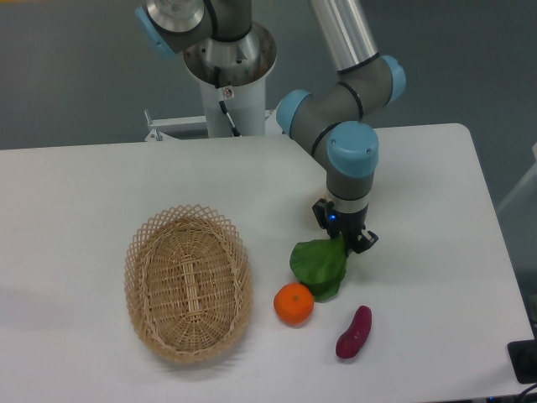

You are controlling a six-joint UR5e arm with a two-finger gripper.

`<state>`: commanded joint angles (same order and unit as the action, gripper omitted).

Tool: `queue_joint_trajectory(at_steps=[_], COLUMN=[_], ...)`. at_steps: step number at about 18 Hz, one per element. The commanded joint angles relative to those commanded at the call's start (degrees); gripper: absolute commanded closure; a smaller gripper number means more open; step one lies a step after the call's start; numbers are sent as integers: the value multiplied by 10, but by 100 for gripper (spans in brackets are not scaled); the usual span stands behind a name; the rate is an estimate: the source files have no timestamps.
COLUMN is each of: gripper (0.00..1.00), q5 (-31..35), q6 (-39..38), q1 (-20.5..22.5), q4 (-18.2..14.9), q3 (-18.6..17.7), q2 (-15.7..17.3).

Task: Pick up the green vegetable from the table
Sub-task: 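Lift the held bok choy up off the table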

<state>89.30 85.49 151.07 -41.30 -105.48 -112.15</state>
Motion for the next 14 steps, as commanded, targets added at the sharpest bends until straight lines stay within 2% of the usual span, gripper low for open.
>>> queue_joint_trajectory(at_steps=[3,4,9,14], gripper=[58,58,58,58], q5=[-3,-5,-16,-76], q6=[105,119,112,65], q1=[40,51,48,48], q4=[-26,-42,-162,-278], q3=[10,17,92,161], q2=[20,27,49,84])
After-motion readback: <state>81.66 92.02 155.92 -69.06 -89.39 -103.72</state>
